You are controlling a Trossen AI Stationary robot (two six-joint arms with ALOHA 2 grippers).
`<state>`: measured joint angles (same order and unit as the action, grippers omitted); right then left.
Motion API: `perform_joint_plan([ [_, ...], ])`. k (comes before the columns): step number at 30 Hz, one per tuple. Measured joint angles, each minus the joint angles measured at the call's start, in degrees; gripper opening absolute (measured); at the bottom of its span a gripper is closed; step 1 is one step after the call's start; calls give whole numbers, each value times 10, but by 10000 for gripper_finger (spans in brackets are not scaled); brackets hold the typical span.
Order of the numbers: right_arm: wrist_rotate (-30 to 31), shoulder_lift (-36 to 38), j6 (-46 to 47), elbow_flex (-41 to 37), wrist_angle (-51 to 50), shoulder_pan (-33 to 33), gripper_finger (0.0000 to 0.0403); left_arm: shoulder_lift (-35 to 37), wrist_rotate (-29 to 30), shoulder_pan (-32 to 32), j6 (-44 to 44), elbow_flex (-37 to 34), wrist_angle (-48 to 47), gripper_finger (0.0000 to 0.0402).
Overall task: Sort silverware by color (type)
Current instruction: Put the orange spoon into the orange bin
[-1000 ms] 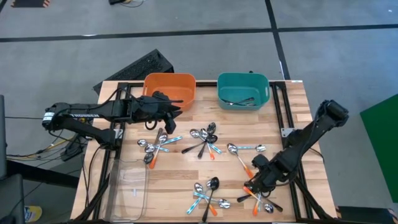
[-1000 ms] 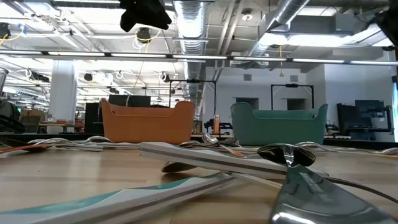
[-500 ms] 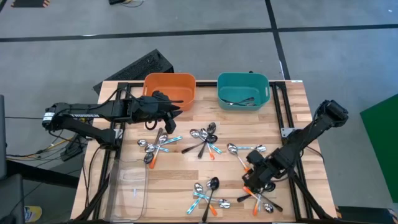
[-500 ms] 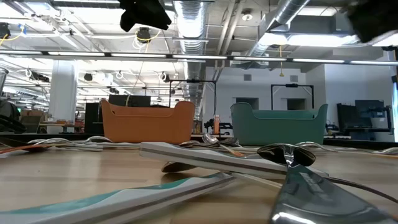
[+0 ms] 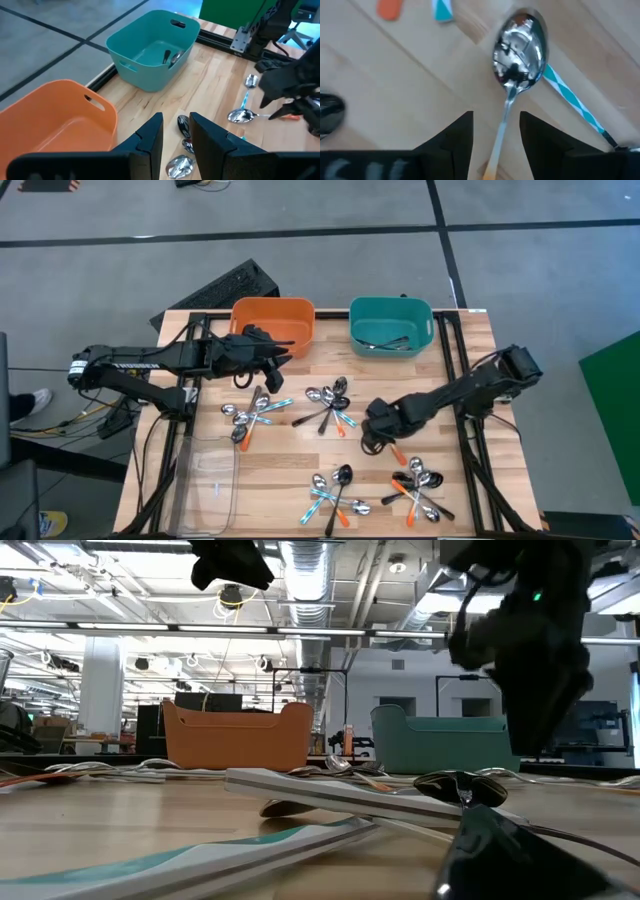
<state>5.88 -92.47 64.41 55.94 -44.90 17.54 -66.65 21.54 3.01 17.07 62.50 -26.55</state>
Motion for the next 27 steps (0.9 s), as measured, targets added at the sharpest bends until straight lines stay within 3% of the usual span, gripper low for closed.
perform_joint_plan([
  [9, -43, -63, 0, 0, 7, -9, 190, 5, 0, 0, 6, 0, -40, 83],
  [13, -53, -78, -15, 3, 18, -15, 143, 5, -3, 4, 2, 0, -56, 83],
  [19, -59, -63, -48, -1, 25, -46, 23, 9, -17, 10, 14, 0, -62, 83],
  [27, -6, 43, -141, 9, 123, -124, 16, 23, -35, 26, 29, 0, -59, 83],
])
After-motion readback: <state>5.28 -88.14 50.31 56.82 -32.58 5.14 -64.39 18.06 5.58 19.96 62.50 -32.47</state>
